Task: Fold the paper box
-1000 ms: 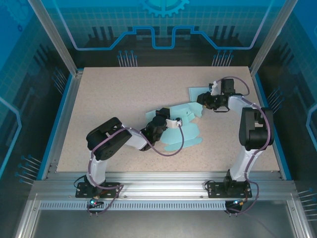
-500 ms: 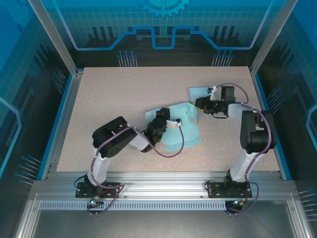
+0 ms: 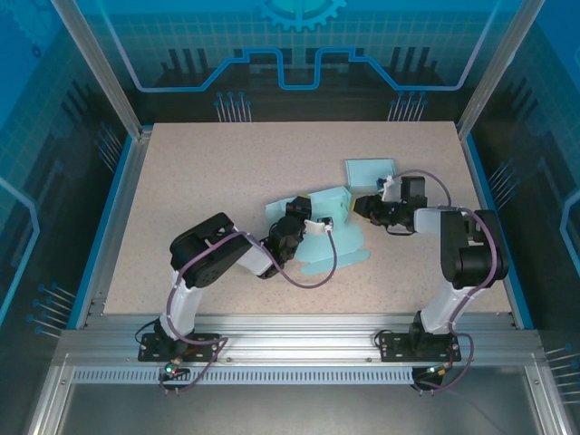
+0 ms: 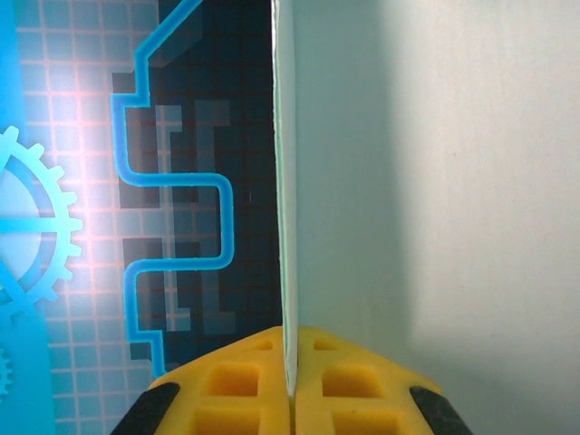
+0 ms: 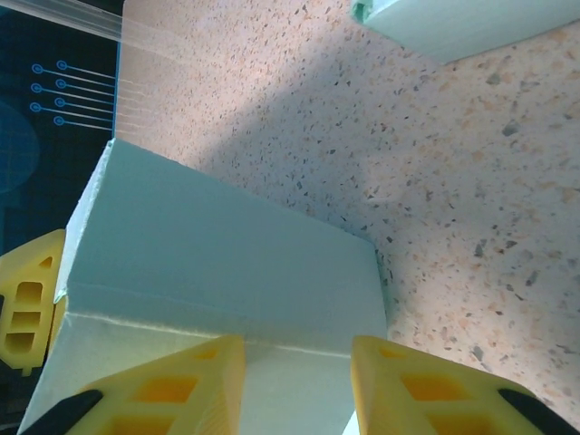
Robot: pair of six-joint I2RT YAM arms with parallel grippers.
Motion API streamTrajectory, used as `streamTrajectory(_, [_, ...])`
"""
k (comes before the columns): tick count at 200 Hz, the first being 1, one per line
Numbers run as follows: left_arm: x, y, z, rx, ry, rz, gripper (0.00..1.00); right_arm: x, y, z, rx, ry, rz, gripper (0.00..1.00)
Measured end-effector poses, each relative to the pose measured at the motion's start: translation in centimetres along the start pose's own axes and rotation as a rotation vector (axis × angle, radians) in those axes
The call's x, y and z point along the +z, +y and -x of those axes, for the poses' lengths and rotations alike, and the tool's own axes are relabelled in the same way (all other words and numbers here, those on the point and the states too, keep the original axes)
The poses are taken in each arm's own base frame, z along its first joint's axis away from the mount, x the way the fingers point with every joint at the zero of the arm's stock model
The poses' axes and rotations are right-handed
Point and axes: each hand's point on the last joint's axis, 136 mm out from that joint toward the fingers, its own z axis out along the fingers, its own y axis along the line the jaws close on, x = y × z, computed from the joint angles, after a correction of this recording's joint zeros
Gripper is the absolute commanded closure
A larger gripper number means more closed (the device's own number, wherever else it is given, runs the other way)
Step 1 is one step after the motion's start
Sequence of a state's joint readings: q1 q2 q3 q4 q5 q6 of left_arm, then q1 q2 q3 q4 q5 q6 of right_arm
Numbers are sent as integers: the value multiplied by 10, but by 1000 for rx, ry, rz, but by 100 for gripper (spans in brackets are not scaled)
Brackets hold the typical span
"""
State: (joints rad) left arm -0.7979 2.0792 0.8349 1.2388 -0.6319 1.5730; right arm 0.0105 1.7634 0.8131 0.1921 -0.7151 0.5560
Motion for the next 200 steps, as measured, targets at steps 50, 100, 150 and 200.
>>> streamTrajectory(50, [0, 1, -1, -1, 5, 4, 100, 12, 2, -7, -81, 7, -54, 58])
streamTrajectory(100, [0, 1, -1, 1, 5, 6, 100, 17, 2, -9, -168, -1, -136, 54])
streamTrajectory(150, [0, 1, -1, 1, 4, 7, 100, 31, 9, -14, -297, -6, -216, 53])
streamTrajectory(200, [0, 1, 0, 1, 2, 6, 100, 30, 3, -4, -355, -57, -294, 56])
